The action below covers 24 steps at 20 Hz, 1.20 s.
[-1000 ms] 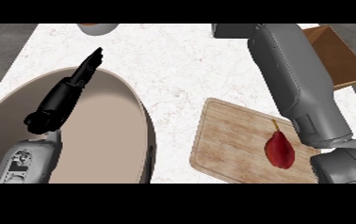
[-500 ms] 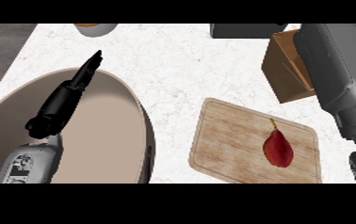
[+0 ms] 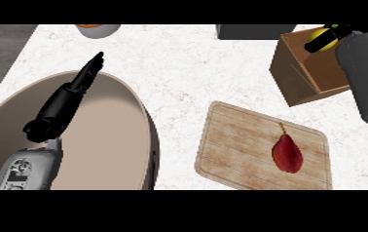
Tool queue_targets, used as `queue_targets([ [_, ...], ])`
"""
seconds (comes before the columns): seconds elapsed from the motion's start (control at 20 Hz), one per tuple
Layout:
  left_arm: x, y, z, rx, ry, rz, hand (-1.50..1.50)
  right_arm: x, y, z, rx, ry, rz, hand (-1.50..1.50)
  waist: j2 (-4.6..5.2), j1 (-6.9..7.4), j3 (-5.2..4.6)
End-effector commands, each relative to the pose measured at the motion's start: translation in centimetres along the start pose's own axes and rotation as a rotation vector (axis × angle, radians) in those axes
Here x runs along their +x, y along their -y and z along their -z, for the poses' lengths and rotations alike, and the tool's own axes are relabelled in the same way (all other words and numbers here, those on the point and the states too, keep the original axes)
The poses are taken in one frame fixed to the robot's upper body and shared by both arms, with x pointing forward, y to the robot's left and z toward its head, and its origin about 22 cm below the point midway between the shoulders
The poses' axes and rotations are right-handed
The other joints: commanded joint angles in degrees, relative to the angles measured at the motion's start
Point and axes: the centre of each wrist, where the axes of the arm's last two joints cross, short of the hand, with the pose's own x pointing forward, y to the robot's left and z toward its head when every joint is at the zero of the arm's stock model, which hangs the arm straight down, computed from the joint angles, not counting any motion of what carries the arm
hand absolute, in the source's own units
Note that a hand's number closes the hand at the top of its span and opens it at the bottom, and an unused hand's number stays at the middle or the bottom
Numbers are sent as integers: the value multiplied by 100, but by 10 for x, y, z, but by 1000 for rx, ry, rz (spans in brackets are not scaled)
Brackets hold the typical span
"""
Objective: Pick the lemon from the cutting board and place it in the cardboard box
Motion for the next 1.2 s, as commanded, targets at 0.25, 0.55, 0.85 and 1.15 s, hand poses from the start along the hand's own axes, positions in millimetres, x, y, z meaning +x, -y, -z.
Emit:
queue_targets([
  [0.25,-9,1,-11,4,-21,1,0,-45,-18,13,254,97,24,-150,-19,-35,-13],
  [0.55,3,-3,2,7,-5,-17,0,-53,11,15,-8,285,332,-150,3,-28,-2],
  [0.85,-2,-9,-11,1,-28,-3,0,-58,26,15,-168,216,1002,-150,-61,-65,14],
  [1.15,-7,-3,-5,12,-14,-3,0,-128,5,26,-286,134,1181,-150,6,-51,-4],
])
